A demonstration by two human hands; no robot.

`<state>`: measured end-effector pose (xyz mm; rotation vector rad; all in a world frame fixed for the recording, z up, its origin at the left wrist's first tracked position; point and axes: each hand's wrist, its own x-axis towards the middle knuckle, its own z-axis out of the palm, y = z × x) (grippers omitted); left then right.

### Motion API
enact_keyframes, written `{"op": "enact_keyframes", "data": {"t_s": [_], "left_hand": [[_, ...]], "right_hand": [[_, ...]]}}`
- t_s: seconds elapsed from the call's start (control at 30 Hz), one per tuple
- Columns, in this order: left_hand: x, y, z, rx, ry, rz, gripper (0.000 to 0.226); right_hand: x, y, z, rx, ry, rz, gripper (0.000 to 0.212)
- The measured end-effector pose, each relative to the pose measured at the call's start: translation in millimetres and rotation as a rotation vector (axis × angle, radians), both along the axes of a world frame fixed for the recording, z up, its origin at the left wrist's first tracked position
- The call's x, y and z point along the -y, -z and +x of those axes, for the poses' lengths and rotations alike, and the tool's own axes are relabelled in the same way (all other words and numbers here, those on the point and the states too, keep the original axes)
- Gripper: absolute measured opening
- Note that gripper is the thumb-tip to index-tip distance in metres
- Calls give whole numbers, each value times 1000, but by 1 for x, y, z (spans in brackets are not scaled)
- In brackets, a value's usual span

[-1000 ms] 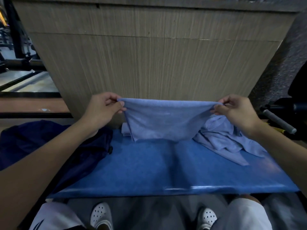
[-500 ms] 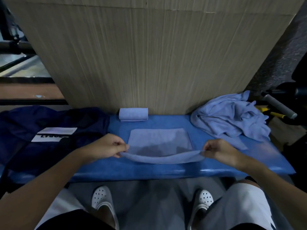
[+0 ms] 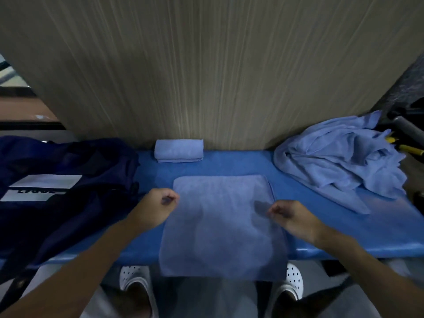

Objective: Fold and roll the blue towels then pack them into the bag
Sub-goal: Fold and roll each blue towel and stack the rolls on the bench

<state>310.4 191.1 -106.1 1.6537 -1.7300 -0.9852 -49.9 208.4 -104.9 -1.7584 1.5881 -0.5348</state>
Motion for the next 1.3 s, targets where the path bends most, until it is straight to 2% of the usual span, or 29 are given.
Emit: {"op": "enact_keyframes", "data": {"t_s": [0.13,0.27,0.37,0.43,0.57,0.63,0.73,0.8,0.87,0.97,1.03,1.17,1.23,1.3], "left_hand": [[24,15,-7,48,-90,-52,12],[48,17,-14,278,-128,-236,5],[62,24,-16,368,-76,-176,24],[68,29,-17,402,-46,-161,27],[75,31,-19,384,-66,-186,14],[76,29,-20,354,-83,-189,6],[75,28,-22,295,-129,-185,15],[76,24,-21,261,-148,-171,17],[78,21,-18,211,-168,-179,16],[81,12,-13,148,-162,-201,13],[82,6,-9,187,-106,-175,10],[79,6,1,226,41,48,12],[77,12,3,270,63,32,17],[77,18,2,296,58,-54,19]], "right_hand": [[29,21,1,-82,60,-160,36],[60,31,8,-69,246,-319,13],[78,36,11,-65,287,-329,16],[89,37,12,-156,253,-344,12],[98,36,9,-327,211,-318,37],[98,35,8,-333,214,-307,41],[96,35,8,-309,213,-356,39],[94,31,8,-249,236,-389,27],[91,26,9,-124,302,-355,15],[88,19,10,136,340,-274,15],[88,16,6,201,301,-245,13],[86,20,-2,-76,86,-169,23],[84,23,-2,-178,70,-189,22],[83,24,1,-197,86,-232,21]]}}
